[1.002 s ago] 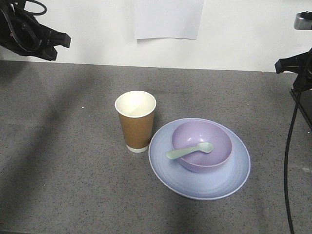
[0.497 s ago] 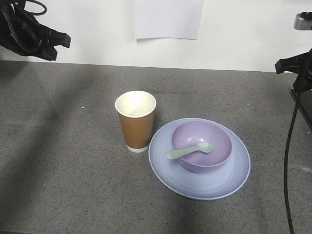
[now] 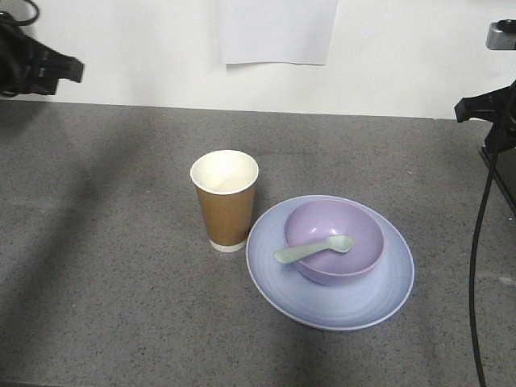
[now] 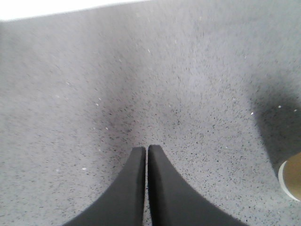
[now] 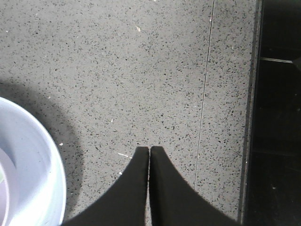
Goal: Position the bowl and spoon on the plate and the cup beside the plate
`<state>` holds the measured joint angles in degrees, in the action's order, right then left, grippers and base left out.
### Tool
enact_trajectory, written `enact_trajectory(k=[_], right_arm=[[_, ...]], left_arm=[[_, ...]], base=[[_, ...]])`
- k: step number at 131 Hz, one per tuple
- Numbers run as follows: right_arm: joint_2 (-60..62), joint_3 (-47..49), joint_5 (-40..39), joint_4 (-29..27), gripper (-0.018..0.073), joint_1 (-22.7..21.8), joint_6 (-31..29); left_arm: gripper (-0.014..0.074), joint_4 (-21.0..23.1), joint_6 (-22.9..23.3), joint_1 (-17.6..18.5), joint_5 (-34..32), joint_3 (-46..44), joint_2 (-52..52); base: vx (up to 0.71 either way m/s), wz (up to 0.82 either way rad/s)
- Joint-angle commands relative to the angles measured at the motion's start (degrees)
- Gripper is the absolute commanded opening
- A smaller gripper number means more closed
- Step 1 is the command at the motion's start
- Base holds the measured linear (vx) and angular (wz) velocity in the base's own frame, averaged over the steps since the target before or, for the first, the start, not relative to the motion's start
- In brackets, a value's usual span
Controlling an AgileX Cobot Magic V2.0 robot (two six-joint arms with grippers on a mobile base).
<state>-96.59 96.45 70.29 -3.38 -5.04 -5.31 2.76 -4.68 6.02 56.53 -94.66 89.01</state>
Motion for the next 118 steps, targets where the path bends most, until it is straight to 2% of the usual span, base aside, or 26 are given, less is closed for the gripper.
enact_trajectory(k=[1,26,47,88,105,118], right_arm=[[2.8,1.6,-1.7,0.0,-0.0008,-0.2,-0.2],[2.8,1.6,-1.6,0.0,-0.0008,-0.2,-0.2],[2.8,1.6,-1.6,0.0,-0.0008,-0.2,-0.2],[2.8,1.6,-1.6,0.0,-0.0008,-0.2,-0.2],[2.8,1.6,-1.6,0.0,-0.0008,-0.2,-0.2],[2.8,1.6,-1.6,0.0,-0.0008,-0.2,-0.2]], left_arm=[[-0.0008,0.1,0.7,-0.7,-11.2,8.3,-9.4],[-0.0008,0.2,0.9,-0.7,-26.2,29.6,-23.8],[-0.0008,-0.6,4.7,-0.7,-35.2,45.5,-35.3],[-0.0008,-2.8,5.2,-1.0,-39.6,68.3,-55.0],[-0.0008,-2.8,6.3,-3.7,-43.6,77.1,-64.2],[-0.0008,-2.8,6.8,-5.2,-44.1,82.0,-70.2]], base=[[0.00,0.00],[0.00,0.00],[0.00,0.00],[0.00,0.00],[0.00,0.00],[0.00,0.00]])
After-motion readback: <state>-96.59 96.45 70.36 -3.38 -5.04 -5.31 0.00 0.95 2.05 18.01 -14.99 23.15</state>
